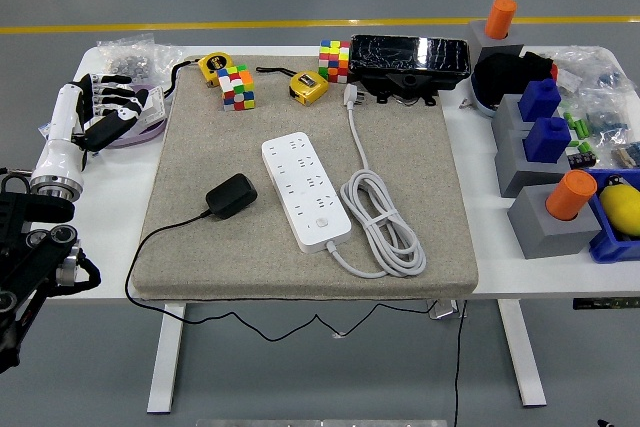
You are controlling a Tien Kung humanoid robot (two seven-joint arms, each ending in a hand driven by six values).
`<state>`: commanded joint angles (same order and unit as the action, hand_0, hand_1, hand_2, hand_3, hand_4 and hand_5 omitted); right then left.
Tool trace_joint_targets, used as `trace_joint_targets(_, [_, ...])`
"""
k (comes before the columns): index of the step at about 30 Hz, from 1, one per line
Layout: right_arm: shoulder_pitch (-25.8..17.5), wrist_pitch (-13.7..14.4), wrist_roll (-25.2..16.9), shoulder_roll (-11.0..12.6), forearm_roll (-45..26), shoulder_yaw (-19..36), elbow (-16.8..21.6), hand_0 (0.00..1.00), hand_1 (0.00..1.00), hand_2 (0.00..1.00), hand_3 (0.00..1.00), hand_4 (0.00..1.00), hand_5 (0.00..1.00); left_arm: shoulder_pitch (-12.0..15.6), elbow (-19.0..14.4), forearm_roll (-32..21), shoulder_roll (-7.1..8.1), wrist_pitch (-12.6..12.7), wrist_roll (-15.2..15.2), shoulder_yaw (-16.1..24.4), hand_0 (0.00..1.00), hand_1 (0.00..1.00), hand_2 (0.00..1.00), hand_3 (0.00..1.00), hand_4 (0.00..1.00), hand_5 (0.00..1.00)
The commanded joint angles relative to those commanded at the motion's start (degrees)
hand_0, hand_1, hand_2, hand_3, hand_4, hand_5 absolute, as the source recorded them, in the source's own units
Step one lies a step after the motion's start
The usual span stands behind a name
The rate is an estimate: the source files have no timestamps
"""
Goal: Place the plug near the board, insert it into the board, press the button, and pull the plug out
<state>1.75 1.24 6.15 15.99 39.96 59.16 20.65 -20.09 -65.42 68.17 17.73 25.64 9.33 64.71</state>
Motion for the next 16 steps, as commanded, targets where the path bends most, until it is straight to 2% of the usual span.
trace_joint_targets(8, [0.35, -0.02, 0.12, -0.06, 0.61, 2.37, 0.14, 0.544, 0.645, 0.662, 0.562, 0.902, 0.421, -1.34, -0.59, 0.03, -0.29, -0.05, 0.00, 0.28, 0.435, 0.546, 0.531, 0.573, 0.776, 0.314])
trace_joint_targets(16, [0.35, -0.13, 0.27, -0.14, 1.14, 3.76, 0.18, 0.544, 0.645, 0.662, 0.562, 0.902, 0.421, -1.35, -0.96, 0.13, -0.72, -0.31, -0.20, 1.20, 0.435, 0.546, 0.531, 0.573, 0.776, 0.314])
